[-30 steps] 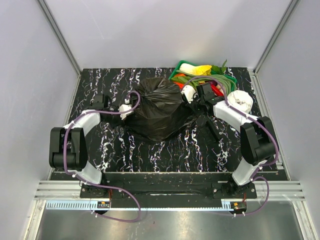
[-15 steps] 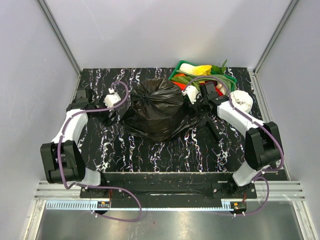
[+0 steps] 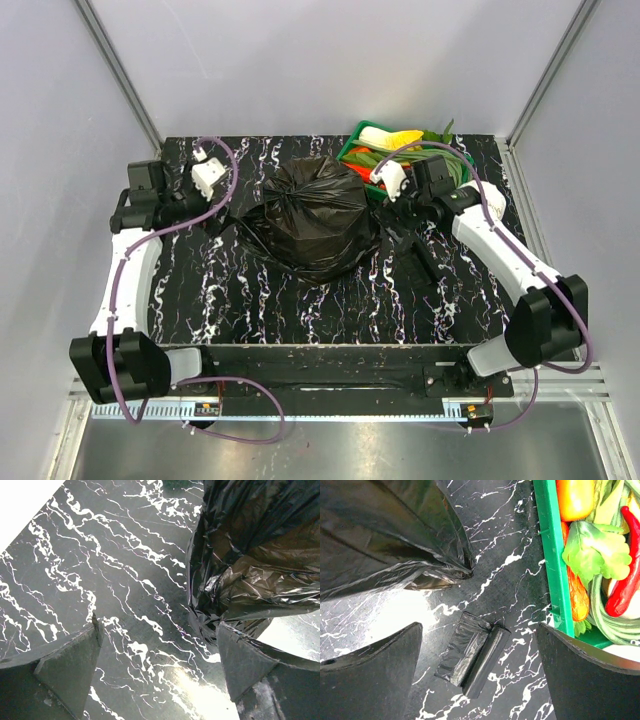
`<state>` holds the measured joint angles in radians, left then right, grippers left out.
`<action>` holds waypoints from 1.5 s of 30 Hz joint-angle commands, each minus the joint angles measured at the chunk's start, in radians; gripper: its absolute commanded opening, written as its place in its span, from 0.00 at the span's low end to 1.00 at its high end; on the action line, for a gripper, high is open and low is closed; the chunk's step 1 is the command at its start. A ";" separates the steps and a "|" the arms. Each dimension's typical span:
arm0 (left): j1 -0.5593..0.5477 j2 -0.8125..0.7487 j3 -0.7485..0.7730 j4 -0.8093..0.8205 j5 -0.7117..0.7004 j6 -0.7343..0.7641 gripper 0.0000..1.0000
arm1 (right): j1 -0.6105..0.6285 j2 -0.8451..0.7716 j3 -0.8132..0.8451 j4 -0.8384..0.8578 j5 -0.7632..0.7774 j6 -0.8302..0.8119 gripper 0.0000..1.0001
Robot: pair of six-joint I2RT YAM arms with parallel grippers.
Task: Put the trash bags into the trash bin
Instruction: Place the trash bag in the trash bin.
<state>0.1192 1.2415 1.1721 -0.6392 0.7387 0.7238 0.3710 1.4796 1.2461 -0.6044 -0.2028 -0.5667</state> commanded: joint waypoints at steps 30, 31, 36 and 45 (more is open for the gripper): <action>0.005 -0.137 -0.163 -0.088 -0.038 0.069 0.99 | 0.330 0.398 0.973 -0.360 -0.238 0.060 0.77; 0.005 -0.137 -0.163 -0.088 -0.038 0.071 0.99 | 0.338 0.418 0.984 -0.368 -0.233 0.064 0.74; 0.005 -0.148 -0.146 -0.088 -0.032 0.068 0.99 | 0.356 0.444 0.957 -0.390 -0.149 0.051 0.61; 0.005 -0.203 -0.040 -0.093 -0.039 0.028 0.99 | 0.375 0.470 0.845 -0.449 0.002 0.019 0.59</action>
<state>0.1192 1.0817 1.0489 -0.7601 0.6777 0.7788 0.7292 1.9480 2.1246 -1.0115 -0.2874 -0.5304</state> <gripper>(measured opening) 0.988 0.589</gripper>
